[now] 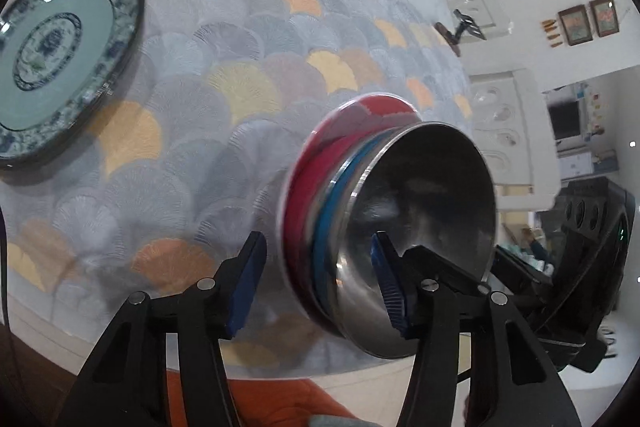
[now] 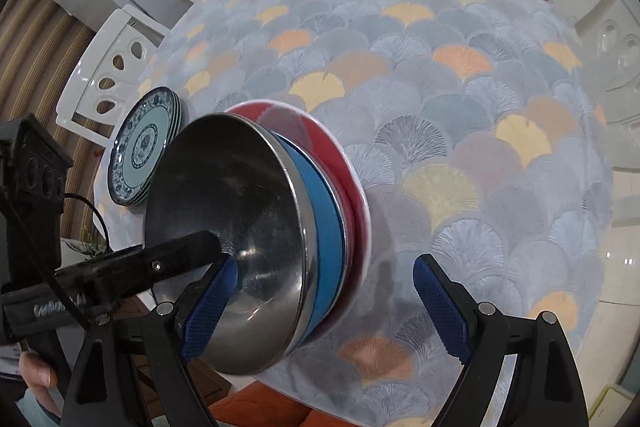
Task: Organize plates and bowls
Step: 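Carry the nested bowls over the plate stack and lower them onto it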
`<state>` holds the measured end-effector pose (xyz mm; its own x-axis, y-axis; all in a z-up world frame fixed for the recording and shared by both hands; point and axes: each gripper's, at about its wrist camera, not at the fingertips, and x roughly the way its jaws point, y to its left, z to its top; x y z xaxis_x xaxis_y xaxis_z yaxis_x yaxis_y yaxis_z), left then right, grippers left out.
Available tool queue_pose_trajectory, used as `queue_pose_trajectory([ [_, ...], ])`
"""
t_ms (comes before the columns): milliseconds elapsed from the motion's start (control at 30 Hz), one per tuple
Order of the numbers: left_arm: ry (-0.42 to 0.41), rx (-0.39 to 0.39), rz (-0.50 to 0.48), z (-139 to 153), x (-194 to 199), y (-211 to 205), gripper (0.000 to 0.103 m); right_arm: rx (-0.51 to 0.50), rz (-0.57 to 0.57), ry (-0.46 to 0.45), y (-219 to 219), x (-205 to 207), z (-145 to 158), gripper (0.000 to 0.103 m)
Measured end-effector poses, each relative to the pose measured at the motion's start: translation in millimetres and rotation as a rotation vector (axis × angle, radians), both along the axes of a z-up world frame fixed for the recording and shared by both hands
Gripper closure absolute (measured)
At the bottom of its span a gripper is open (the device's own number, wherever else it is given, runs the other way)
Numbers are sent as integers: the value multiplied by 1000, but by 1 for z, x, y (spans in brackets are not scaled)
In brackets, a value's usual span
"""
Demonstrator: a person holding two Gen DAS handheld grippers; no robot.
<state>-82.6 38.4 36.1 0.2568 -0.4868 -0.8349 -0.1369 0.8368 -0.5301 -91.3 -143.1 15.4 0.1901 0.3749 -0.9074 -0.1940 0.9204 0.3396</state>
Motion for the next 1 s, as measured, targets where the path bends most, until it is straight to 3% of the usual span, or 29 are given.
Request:
queue_pose_trajectory([
  [167,-12,-26,14,-1,1,4,57,2,-14,8,-4,7,-9,16],
  [233,-26,-16,1,-1,1,1,59,27,-21,36,-8,10,-16,32],
  [367,-23,-19,3,-7,3,-4,64,149,-51,87,-19,17,-22,41],
  [467,-27,-17,13,-10,4,-4,68,182,-44,95,-18,19,-23,48],
  [1000,-80,59,-23,-1,6,-12,68,63,96,0,13,15,-12,47],
])
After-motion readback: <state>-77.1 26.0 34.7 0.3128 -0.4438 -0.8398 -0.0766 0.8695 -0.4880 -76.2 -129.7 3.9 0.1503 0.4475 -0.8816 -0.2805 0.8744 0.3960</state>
